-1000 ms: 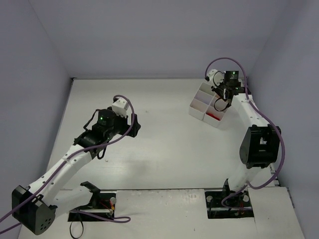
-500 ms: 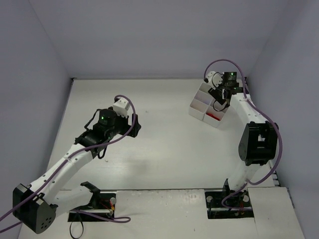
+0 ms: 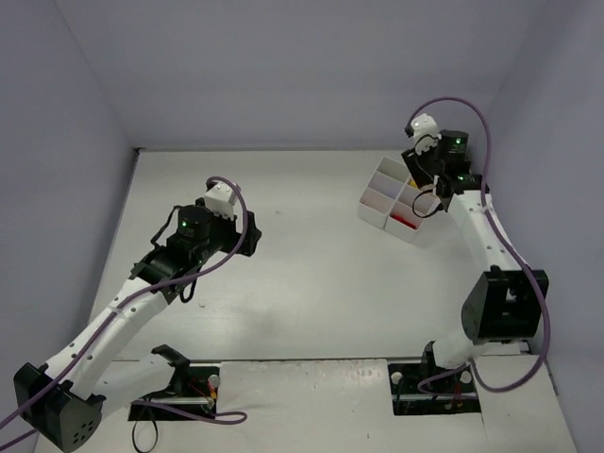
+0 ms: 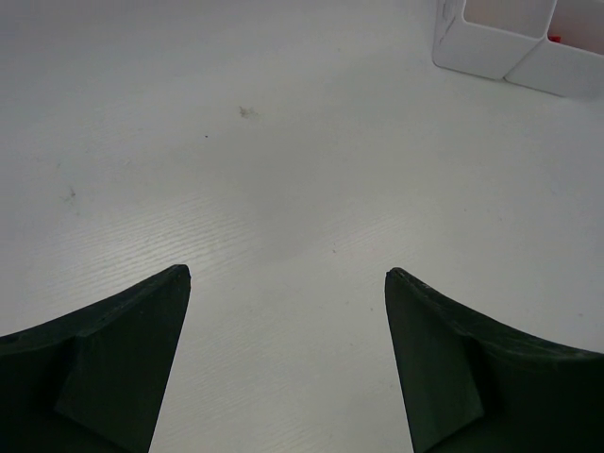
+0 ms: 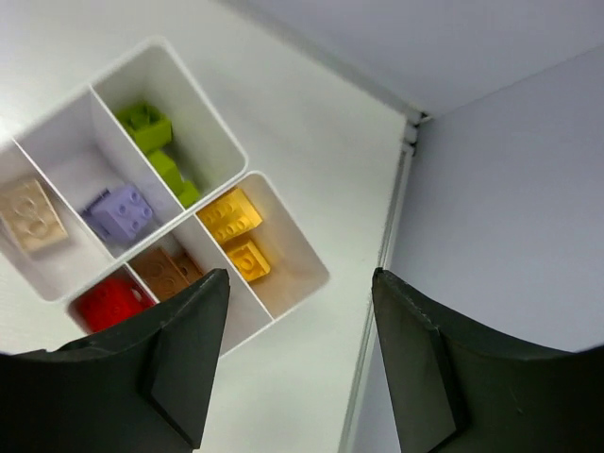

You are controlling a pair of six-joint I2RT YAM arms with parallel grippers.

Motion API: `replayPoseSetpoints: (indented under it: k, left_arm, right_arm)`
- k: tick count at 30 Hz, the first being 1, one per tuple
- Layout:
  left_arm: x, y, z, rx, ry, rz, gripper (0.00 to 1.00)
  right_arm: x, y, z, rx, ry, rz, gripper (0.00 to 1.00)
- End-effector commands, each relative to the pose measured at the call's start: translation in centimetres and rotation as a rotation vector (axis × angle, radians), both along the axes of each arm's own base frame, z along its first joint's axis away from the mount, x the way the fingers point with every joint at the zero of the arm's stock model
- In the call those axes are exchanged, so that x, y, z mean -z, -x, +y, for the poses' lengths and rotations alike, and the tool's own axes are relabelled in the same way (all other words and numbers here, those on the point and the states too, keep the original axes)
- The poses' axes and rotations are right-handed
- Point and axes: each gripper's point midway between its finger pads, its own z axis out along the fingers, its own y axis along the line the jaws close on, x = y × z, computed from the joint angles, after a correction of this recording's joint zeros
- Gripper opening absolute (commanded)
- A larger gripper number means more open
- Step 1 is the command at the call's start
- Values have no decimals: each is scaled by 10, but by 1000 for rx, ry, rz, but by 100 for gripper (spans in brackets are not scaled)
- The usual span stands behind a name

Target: Sort the legos into containers by color

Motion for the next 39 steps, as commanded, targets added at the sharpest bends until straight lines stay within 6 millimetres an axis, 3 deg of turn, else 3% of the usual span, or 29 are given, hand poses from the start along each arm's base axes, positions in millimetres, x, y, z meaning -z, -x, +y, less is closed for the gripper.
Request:
replayPoseSetpoints:
  k: [1,2,3,4,5,6,7,13,15,16,20,25,33,36,39]
  left_arm:
    - [-54,-5,12,-64,48,-133,78]
    - [-59,-4,13,-68,54,-140,78]
    - [-67,-3,21,-105,53,-158,78]
    - [-70,-2,22,-105,56,-163,78]
    - [-72,-2,24,-115,57,-167,77]
    - [-75,-1,26,-126,60,-173,78]
    - [-80,0,30,-142,58,-181,78]
    - [-95,7,48,-208,53,-221,78]
    - [-95,10,56,-236,39,-223,78]
    - [-95,11,57,-239,41,-222,78]
    - [-88,12,69,-307,32,-205,79]
    - [-71,16,78,-373,42,-161,79]
    - [-54,22,82,-414,50,-81,79]
    - [-58,25,85,-427,59,-88,80]
    - [-61,27,87,-432,67,-96,87]
  right_arm:
    - [-107,18,0,107,-192,-344,59]
    - [-103,26,1,124,-222,-345,61]
    - [-127,46,0,166,-304,-426,67]
    - [-119,47,0,168,-303,-410,71]
    - [-134,62,1,182,-356,-457,76]
    - [-136,69,2,191,-387,-469,80]
    - [-137,85,-1,226,-411,-494,100]
    - [-139,140,3,296,-615,-568,100]
    - [-147,167,5,287,-657,-616,100]
    - [-138,167,4,299,-658,-596,100]
    - [-140,196,6,278,-666,-629,100]
    - [-131,216,-1,326,-671,-640,100]
    - [-119,222,9,333,-746,-613,100]
    - [-112,223,5,363,-732,-616,100]
    - [-109,224,5,381,-736,-615,100]
